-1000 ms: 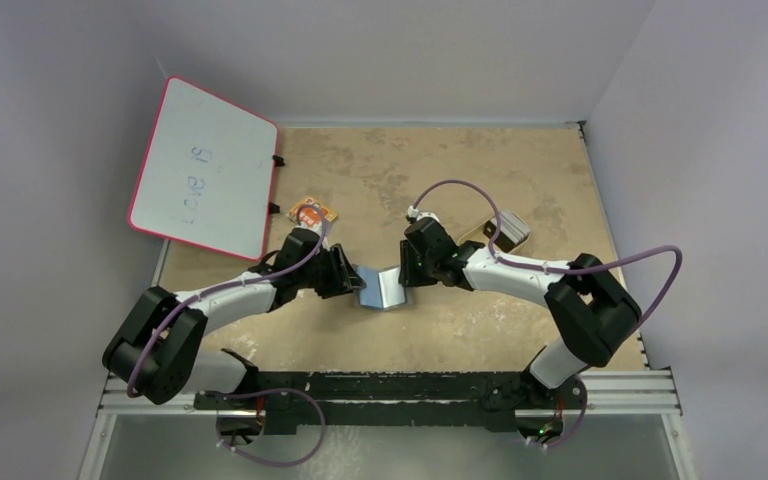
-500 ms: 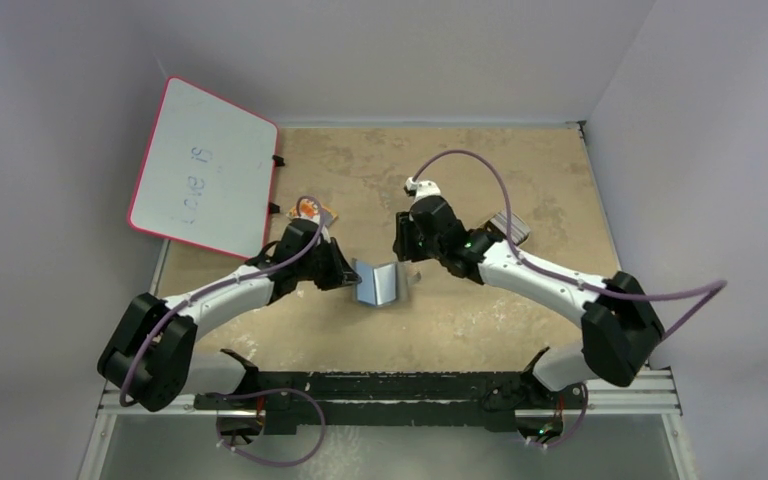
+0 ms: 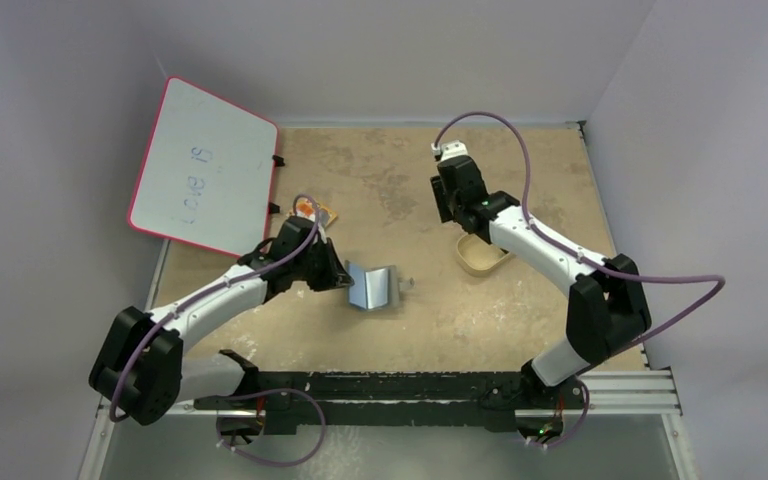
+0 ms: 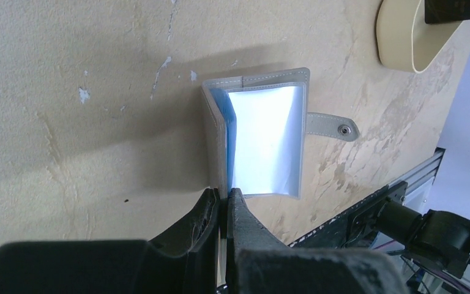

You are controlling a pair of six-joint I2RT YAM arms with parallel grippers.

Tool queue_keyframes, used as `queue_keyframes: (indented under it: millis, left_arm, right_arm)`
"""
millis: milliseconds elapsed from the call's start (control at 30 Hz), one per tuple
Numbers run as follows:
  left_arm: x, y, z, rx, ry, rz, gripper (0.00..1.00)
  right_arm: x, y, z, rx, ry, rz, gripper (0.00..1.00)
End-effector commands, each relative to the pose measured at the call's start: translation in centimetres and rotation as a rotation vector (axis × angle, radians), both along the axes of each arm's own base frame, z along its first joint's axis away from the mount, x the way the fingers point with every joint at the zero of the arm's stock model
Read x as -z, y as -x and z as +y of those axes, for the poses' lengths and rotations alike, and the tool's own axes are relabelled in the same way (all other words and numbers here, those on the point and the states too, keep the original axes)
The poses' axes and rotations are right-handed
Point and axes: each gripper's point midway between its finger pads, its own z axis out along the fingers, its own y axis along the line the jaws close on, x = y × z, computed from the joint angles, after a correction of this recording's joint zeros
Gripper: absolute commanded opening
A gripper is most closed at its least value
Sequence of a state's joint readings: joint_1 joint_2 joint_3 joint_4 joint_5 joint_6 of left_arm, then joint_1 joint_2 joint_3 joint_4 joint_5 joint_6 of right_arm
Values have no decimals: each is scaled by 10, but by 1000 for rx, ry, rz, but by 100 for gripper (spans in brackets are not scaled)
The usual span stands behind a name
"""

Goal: Put the credit cards into the card holder
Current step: Pick up the credit card from the storage box.

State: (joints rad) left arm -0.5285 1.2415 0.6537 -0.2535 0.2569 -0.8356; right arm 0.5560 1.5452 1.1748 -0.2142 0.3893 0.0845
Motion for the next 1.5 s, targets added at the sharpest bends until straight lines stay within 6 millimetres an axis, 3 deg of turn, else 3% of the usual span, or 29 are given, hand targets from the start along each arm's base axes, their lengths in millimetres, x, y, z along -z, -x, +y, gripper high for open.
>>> queue_keyframes:
  millis: [0,433,833,1267,1467]
  left_arm:
    - [-22,-3,-3,36,28,-71,0]
    - [-28,7,-1,44,52,-88,0]
    - [-23,18,-4,95,75,-70,0]
    - [-22,18,-3,75,85,-81,0]
    - [-20,16,-2,69,78,-79,0]
  right_arm:
    - [11,10,-60,90,240,84,53]
    - [41,17,-119,184,447,224,71]
    - [59,12,-142,250,592,278,67]
    - [70,7,-159,276,604,295,67]
    - [68,5,-162,294,622,295,62]
